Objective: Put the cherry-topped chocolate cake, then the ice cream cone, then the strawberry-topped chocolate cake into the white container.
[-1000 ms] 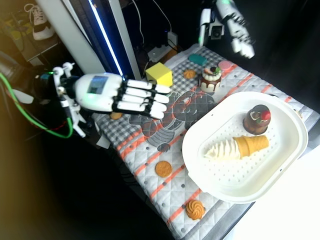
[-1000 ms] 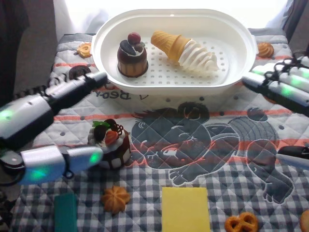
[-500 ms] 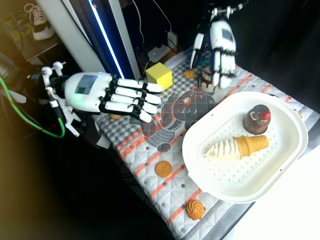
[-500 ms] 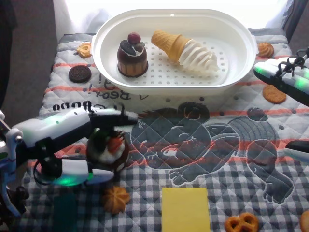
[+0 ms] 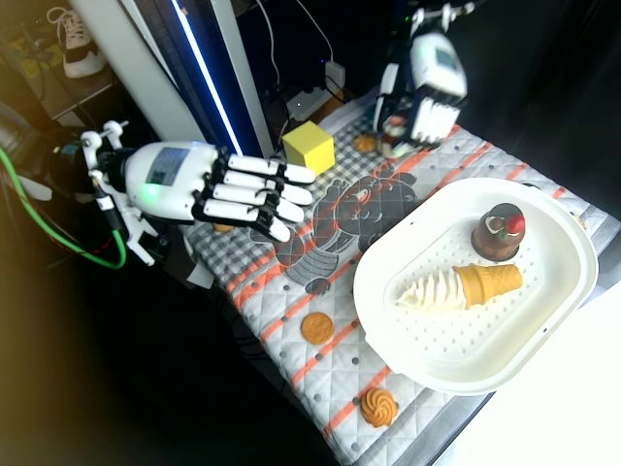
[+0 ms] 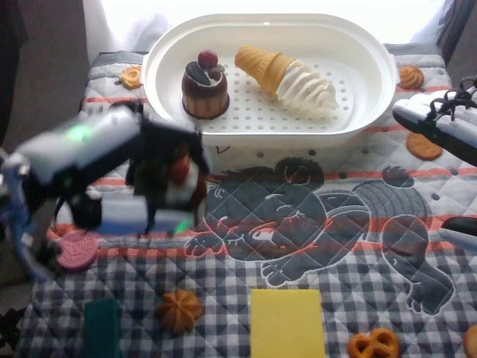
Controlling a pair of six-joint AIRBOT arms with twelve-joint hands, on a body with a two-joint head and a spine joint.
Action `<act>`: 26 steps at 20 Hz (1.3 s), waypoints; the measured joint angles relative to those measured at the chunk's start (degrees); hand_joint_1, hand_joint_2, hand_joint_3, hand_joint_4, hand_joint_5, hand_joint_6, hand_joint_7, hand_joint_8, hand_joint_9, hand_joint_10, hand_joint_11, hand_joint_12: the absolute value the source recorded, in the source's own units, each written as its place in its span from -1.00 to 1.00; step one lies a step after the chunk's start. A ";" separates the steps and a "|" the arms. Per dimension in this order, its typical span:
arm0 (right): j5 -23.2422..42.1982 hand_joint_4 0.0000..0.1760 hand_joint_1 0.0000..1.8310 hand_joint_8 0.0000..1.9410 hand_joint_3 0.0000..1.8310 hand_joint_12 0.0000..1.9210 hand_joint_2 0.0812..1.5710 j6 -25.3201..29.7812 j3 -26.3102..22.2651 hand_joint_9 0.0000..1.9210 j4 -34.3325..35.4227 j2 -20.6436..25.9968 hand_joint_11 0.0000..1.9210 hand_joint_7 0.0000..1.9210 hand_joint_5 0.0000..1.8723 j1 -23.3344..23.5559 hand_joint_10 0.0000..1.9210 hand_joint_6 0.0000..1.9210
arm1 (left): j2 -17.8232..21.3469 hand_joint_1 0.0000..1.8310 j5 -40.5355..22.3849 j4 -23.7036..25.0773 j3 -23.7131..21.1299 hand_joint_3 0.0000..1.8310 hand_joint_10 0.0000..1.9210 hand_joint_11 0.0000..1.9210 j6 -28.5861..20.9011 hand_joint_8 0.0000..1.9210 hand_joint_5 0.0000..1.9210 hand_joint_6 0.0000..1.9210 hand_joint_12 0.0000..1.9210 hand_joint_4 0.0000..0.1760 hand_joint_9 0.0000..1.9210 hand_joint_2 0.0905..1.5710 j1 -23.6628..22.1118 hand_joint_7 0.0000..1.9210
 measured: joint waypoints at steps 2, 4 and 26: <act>0.20 -1.00 -0.13 -1.00 -1.00 -0.19 0.53 0.00 0.00 -1.00 0.00 -0.04 -1.00 -0.86 -0.97 0.00 -0.50 -1.00 | -2.86 0.44 2.21 -0.39 2.40 -1.00 0.64 -0.39 1.70 0.46 -0.23 0.20 0.88 -1.00 -0.25 0.52 -5.03 -0.18; 0.26 -1.00 -0.14 -1.00 -1.00 -0.15 0.52 0.00 0.00 -1.00 0.24 -0.24 -1.00 -0.88 -0.97 0.00 -0.48 -1.00 | -6.78 0.47 7.23 0.17 5.97 -1.00 0.65 -0.47 2.82 0.46 -0.23 0.27 0.92 -1.00 -0.27 0.53 -10.86 -0.21; 0.66 -1.00 -0.24 -1.00 -1.00 0.01 0.56 0.44 1.07 -1.00 1.29 -2.23 -1.00 -0.95 -0.97 -0.74 -0.60 -0.99 | -20.09 -0.31 18.16 -22.64 17.59 -1.00 -1.00 -1.00 29.62 -1.00 -1.00 -0.97 -0.93 0.86 -1.00 0.33 -17.97 -1.00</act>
